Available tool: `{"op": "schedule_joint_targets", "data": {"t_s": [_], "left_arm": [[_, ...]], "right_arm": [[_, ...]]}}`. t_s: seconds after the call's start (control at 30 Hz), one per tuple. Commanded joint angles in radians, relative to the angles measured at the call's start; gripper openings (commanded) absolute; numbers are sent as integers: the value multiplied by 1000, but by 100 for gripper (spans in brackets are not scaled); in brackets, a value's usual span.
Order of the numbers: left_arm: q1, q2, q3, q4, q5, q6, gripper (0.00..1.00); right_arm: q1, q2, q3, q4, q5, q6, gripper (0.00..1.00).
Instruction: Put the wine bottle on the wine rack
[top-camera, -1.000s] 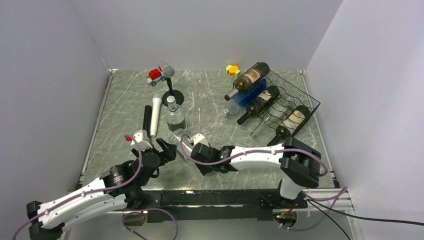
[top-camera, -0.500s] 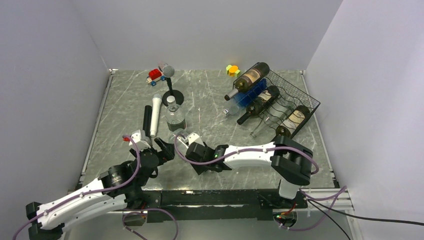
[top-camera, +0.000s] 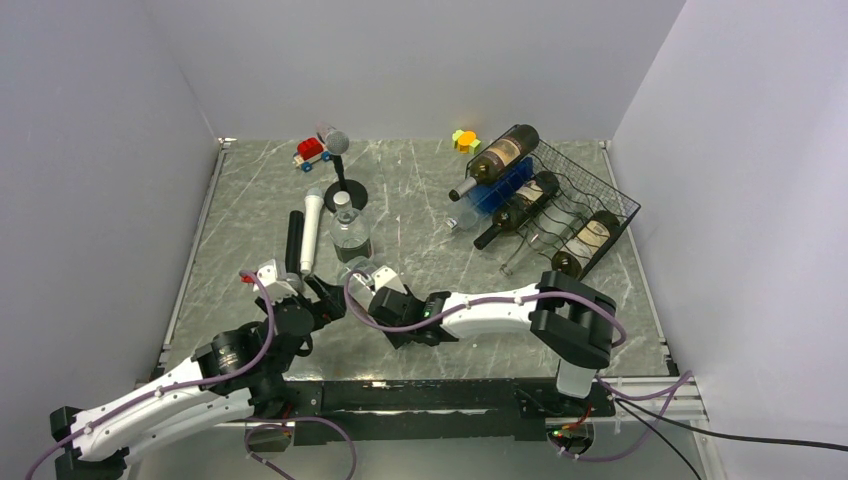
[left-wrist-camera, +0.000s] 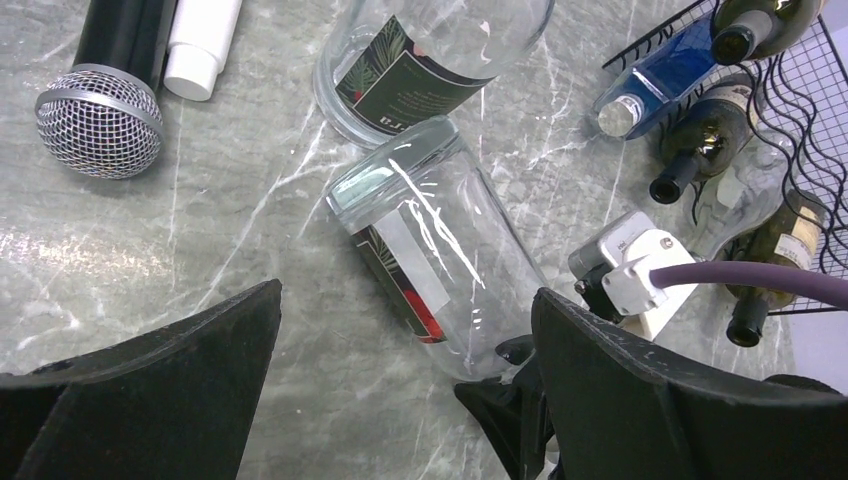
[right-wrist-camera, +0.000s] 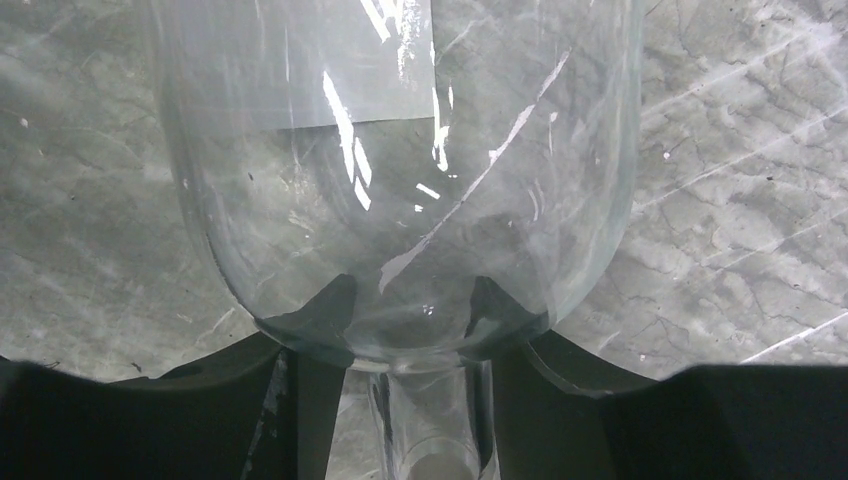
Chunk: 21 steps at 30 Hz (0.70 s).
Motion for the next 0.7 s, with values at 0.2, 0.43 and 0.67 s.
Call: {"op": "schedule_joint_targets", "data": {"t_s": [0.2, 0.43, 0.67], "left_arm": [[2, -13, 51, -24, -35, 4, 99], [2, -22, 52, -24, -40, 9, 99], [2, -23, 52, -21, -41, 10, 99]], "right_arm": [[-2, 52, 10, 46, 79, 25, 9], [-1, -52, -17, 23, 156, 12, 0], [-1, -199, 6, -37, 157, 2, 0]]}}
